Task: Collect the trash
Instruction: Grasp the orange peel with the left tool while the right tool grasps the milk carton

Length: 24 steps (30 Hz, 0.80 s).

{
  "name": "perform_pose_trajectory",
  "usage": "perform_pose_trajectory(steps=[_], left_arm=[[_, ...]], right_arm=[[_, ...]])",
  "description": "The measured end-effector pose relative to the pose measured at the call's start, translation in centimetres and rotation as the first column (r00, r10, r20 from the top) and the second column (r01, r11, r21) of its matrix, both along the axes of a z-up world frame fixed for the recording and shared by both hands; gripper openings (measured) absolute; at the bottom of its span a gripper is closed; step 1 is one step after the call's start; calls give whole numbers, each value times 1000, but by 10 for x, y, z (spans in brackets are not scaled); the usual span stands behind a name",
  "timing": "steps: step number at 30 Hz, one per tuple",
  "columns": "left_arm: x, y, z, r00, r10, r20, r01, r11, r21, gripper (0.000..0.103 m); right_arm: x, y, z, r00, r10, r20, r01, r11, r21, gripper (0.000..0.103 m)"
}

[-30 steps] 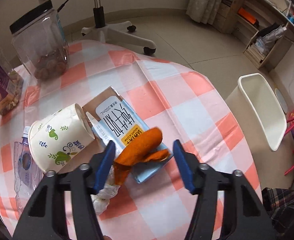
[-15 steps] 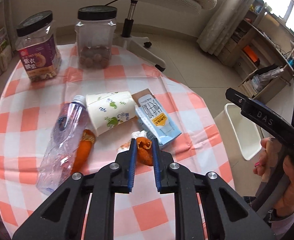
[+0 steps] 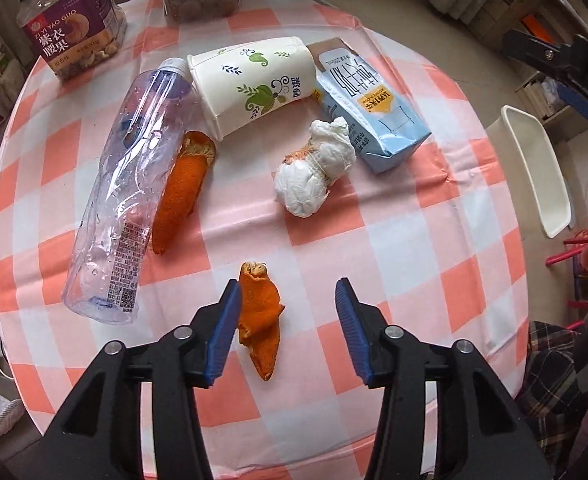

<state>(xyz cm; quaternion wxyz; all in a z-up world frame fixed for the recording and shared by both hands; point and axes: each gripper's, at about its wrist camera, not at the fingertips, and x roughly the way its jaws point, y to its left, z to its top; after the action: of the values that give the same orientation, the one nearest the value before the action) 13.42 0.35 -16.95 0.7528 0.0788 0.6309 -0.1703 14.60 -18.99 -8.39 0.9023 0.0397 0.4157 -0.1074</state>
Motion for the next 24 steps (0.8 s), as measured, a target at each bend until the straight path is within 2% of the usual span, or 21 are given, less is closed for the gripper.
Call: perform_pose_trajectory(steps=[4,8,11,12,13,16,18,21,24], left_arm=[[-2,1,-13,1000,12,-18,-11,997,78,53],[-5,8,-28,998,41,-48,-37,996,86,52],[-13,5,-31,999,20,-45,-16,995,97,28],[-16,5,-29,998,17,-58,-13,998,67,23],[-20,5,-27,998,17,-67,-15,999,32,22],[-27,12,-6,999,30,-11,-30,999,11,21],[-29,22,15,997,67,35,-66,997,-34,21],[-32,41,51,982,142,124,-132,987,-86,21],[-28,52,76,963,201,180,-178,974,-138,21]], right_arm=[[0,4,-2,1000,13,-10,-13,1000,-20,96],[2,2,-4,1000,5,-21,-5,1000,-7,96],[6,6,-13,998,19,-60,-19,1000,-6,96],[8,9,-16,997,23,-72,-24,1000,-11,96],[10,11,-20,996,29,-84,-30,999,-17,96],[15,18,-32,991,46,-122,-49,999,-17,96],[19,24,-42,987,66,-146,-67,998,-3,96],[30,36,-56,980,105,-168,-105,994,12,96],[44,44,-68,975,130,-179,-128,992,23,96]])
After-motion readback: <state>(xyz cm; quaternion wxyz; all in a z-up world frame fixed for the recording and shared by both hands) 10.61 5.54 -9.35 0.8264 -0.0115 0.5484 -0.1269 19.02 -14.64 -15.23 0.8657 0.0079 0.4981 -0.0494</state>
